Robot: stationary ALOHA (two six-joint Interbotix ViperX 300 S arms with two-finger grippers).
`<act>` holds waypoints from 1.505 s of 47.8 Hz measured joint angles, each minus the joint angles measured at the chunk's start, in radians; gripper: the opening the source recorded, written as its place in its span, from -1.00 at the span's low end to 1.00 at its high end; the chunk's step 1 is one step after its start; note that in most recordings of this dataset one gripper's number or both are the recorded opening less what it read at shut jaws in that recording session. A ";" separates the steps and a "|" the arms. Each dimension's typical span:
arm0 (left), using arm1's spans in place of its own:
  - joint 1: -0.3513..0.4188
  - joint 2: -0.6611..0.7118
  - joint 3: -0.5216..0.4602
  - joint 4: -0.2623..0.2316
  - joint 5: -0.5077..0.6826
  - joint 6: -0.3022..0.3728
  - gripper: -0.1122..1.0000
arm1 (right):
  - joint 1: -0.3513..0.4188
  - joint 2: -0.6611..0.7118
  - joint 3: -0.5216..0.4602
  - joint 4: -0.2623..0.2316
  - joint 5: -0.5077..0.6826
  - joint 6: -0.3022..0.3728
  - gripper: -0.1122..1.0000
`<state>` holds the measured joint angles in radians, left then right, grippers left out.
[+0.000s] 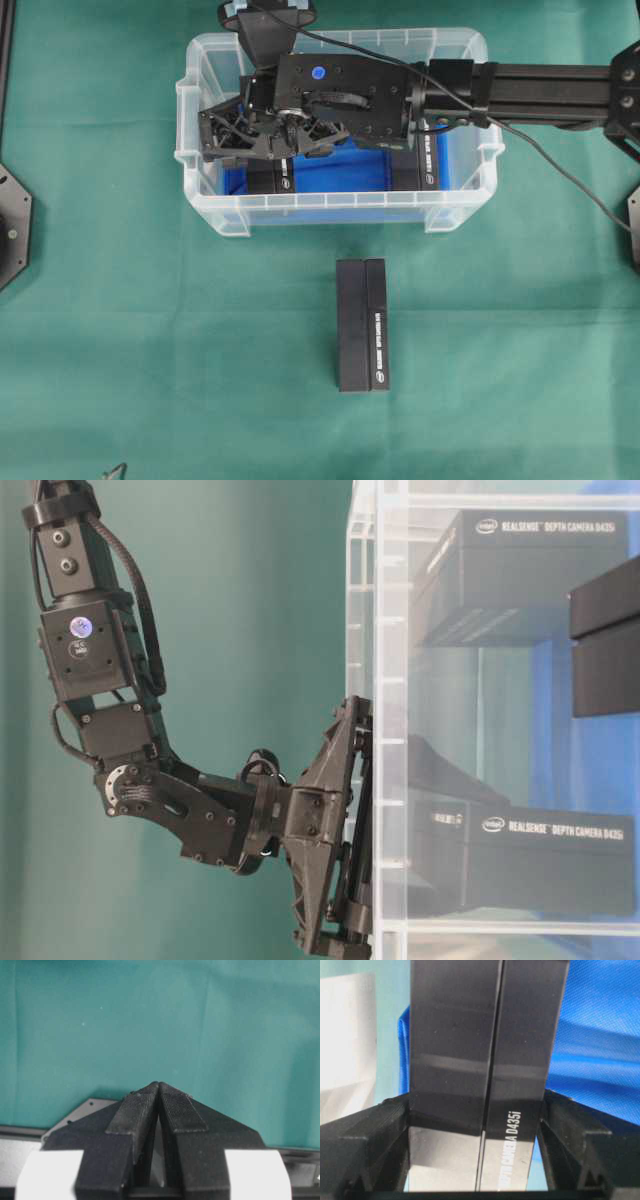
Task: Take the box out of the case with the right arm.
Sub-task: 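Lower the right gripper around the left box and close on it, then lift the left black box up out of the bin with the right gripper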
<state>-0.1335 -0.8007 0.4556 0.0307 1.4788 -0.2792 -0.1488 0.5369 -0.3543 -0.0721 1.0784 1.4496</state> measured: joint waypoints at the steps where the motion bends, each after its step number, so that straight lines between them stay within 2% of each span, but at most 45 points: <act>1: 0.000 0.002 0.000 0.000 0.000 0.000 -0.80 | 0.000 0.000 0.000 0.002 0.000 0.000 0.51; 20: 0.000 0.000 0.000 0.000 0.002 0.000 -0.80 | 0.000 0.000 -0.006 0.003 0.017 0.003 0.49; 38: 0.000 0.000 0.000 0.000 0.002 0.003 -0.80 | 0.005 -0.017 -0.091 -0.046 0.149 0.009 0.43; 53: 0.000 0.002 0.000 0.000 0.002 0.005 -0.80 | 0.028 -0.021 -0.249 -0.118 0.298 0.011 0.43; 66: 0.000 0.002 0.000 0.000 0.002 0.006 -0.80 | 0.058 -0.021 -0.419 -0.215 0.466 0.015 0.43; 72: 0.000 0.000 -0.002 0.000 0.002 0.006 -0.80 | 0.071 -0.021 -0.468 -0.247 0.499 0.015 0.43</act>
<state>-0.1335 -0.8007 0.4541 0.0307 1.4803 -0.2730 -0.0782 0.5154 -0.8222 -0.3191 1.5769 1.4650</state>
